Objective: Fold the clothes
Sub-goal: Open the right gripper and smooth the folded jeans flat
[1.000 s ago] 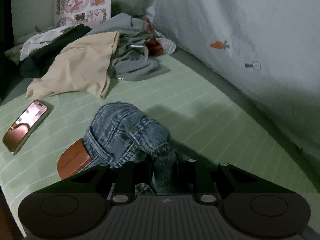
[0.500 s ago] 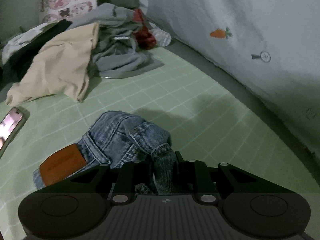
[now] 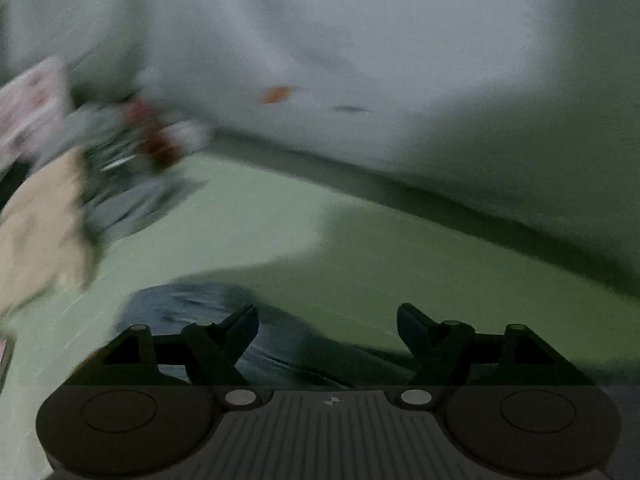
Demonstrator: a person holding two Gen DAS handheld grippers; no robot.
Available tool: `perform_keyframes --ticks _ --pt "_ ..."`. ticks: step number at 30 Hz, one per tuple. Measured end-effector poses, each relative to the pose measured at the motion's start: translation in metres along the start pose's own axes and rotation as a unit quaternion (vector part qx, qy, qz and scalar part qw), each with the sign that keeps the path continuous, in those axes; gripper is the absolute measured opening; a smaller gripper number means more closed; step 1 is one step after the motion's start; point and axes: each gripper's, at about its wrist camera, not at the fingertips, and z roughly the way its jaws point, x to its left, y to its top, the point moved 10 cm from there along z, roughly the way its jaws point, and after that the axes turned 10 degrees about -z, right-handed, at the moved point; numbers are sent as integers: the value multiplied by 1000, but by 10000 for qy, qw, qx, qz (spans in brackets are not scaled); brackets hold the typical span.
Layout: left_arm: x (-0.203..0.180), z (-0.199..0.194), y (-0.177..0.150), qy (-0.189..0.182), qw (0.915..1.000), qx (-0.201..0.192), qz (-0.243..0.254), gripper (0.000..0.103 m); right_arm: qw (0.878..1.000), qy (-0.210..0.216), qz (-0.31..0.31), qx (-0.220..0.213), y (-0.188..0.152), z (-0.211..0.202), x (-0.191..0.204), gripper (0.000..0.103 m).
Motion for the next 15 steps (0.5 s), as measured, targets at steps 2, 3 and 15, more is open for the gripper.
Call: perform_keyframes --ticks 2,3,15 --pt "-54 7 -38 -846 9906 584 905 79 9996 -211 -99 128 -17 -2 -20 98" --pt "-77 12 -56 -1263 9793 901 1297 79 9992 -322 -130 183 -26 -4 -28 98" --pt "-99 81 -63 -1583 9703 1387 1190 75 9954 -595 430 620 -101 -17 -99 99"
